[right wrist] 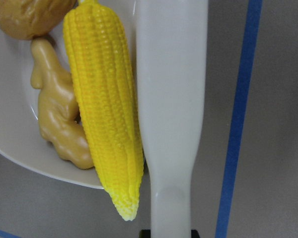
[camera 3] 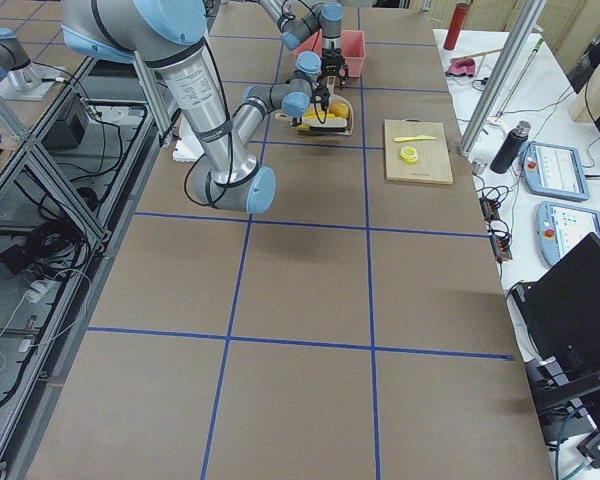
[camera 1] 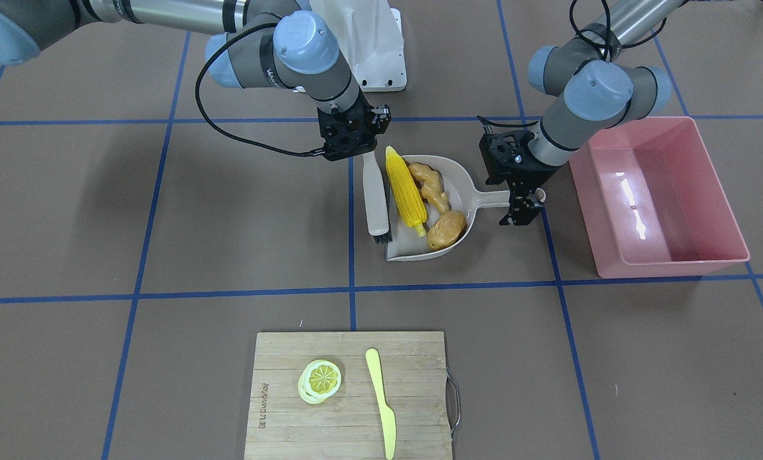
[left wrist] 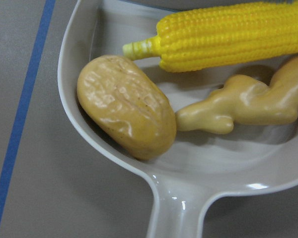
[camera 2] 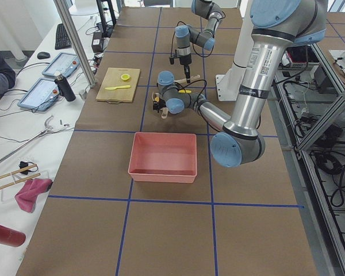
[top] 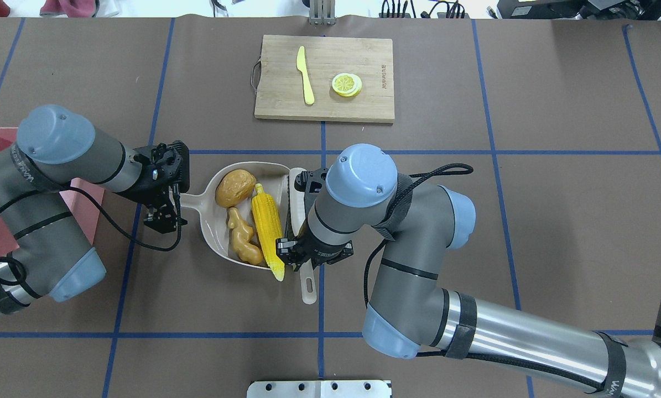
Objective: Sweep and dump trash into bin
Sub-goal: 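Lift the brush away from the dustpan with the right gripper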
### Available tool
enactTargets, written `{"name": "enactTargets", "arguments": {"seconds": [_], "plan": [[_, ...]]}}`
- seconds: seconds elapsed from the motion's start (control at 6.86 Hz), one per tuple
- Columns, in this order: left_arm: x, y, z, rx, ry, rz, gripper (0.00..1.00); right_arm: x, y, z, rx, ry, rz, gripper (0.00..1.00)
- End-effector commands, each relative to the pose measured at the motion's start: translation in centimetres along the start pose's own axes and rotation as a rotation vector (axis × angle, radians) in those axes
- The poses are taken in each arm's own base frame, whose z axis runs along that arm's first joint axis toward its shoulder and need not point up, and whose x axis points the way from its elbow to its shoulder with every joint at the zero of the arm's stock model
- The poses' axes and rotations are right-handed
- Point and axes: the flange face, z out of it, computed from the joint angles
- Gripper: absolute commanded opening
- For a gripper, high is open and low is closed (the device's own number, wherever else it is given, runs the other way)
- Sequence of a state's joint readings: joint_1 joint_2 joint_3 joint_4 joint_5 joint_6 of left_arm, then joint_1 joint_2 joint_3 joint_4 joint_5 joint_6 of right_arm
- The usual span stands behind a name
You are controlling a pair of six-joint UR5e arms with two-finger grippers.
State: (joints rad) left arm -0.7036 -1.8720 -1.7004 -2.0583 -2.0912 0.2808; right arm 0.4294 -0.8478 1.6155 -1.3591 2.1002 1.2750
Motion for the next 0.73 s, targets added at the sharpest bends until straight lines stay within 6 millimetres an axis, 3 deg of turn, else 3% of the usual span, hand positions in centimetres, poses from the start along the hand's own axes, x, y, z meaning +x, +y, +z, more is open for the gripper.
{"name": "enactTargets", "arguments": {"seconds": [0.0, 0.15, 0.44, 0.58], "plan": [[0.1, 0.0, 0.1, 0.001, 0.002, 0.001, 0.97, 1.1, 0.5, -3.4, -0.035, 0.06, -0.019, 0.0], [0.3, -0.2, 0.1, 0.003, 0.005, 0.012, 0.94, 2.1, 1.3, -4.5, -0.036, 0.07, -0.017, 0.0], [0.3, 1.6, 0.0, -0.014, 0.004, 0.059, 0.97, 2.8, 1.2, -5.4, -0.018, 0.114, 0.007, 0.0], [0.4, 1.5, -0.1, -0.013, 0.005, 0.061, 0.98, 3.5, 0.6, -5.6, -0.005, 0.124, 0.017, 0.0]]}}
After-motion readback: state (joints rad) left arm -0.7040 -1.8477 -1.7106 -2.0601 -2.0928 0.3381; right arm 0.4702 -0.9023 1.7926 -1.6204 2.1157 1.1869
